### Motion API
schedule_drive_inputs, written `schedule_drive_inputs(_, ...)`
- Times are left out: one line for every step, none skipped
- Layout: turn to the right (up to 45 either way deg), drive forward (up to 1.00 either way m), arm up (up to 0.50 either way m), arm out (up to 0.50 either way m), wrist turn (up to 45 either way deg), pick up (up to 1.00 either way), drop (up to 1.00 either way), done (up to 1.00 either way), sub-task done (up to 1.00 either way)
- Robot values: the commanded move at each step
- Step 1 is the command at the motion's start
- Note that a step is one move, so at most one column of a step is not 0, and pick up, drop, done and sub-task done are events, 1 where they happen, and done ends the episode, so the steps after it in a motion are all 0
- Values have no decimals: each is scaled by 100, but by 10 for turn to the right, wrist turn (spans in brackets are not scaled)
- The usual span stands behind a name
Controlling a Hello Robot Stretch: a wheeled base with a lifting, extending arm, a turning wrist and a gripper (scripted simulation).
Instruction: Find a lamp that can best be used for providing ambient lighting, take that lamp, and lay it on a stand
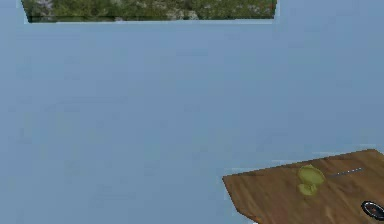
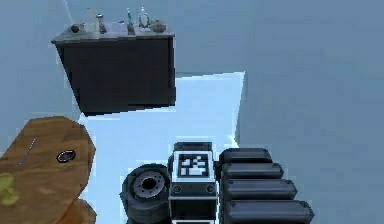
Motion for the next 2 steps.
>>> schedule_drive_inputs(-30,0,0,0,0,0,0,0,0)
schedule_drive_inputs(240,0,0,0,0,0,0,0,0)
